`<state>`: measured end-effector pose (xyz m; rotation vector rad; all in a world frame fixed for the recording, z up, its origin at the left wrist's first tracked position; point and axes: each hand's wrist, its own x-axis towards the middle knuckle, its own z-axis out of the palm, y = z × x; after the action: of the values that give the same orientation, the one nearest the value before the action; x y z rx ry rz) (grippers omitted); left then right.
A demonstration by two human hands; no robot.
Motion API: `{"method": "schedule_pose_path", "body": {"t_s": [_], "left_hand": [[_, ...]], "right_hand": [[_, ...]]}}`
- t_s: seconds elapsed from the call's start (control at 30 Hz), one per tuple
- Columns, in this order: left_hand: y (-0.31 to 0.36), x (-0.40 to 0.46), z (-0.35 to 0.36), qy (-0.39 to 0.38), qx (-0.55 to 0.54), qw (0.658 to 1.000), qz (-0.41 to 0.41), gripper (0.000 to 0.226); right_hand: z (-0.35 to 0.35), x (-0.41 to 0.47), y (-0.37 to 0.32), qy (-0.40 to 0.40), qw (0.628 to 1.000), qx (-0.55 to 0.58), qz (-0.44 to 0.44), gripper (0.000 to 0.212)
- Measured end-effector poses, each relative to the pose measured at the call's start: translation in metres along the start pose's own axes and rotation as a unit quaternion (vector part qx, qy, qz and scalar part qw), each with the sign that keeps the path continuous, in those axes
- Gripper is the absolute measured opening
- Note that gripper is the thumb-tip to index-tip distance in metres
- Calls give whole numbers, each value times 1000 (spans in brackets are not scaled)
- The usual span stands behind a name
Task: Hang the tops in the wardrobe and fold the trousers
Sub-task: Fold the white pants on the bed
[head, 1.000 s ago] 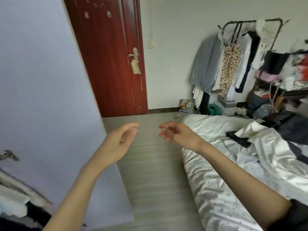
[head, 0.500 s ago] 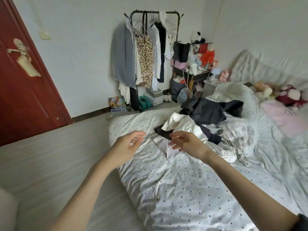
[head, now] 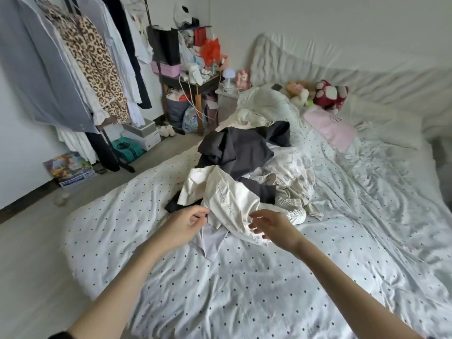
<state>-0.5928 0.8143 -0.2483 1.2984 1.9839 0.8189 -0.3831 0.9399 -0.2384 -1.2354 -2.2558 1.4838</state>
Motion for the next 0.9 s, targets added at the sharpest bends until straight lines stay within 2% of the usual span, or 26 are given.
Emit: {"method": "schedule_pose_path", "body": {"t_s": [0.2, 0.43, 0.5, 0.57, 0.67, 0.73, 0.83, 0.9], "left_hand": [[-4, 89, 48, -85, 15, 996, 17, 29], [-19, 160, 122, -141, 43, 989, 3, 31], [-18, 182, 139, -150, 69, 986, 24, 34], [-17, 200, 152, -154, 78, 984, 46, 37], [-13, 222, 178, -163, 86, 979, 88, 45], [-11, 234, 198, -171, 134, 969, 117, 54], [-4, 247, 222, -221, 268, 928, 137, 67], [3, 250, 231, -242, 354, 893, 138, 60]], "right_hand": [[-40, 66, 59, 91, 991, -69, 74, 24], [-70, 131, 145, 180, 955, -125, 202, 35], [-79, 151, 164, 182, 943, -147, 238, 47], [-84, 168, 177, 153, 942, -145, 260, 51], [-85, 187, 193, 144, 947, -55, 283, 38], [-85, 190, 205, 164, 935, 30, 312, 40], [-88, 181, 220, 168, 921, 134, 323, 39], [-89, 171, 224, 151, 915, 196, 318, 13]]}}
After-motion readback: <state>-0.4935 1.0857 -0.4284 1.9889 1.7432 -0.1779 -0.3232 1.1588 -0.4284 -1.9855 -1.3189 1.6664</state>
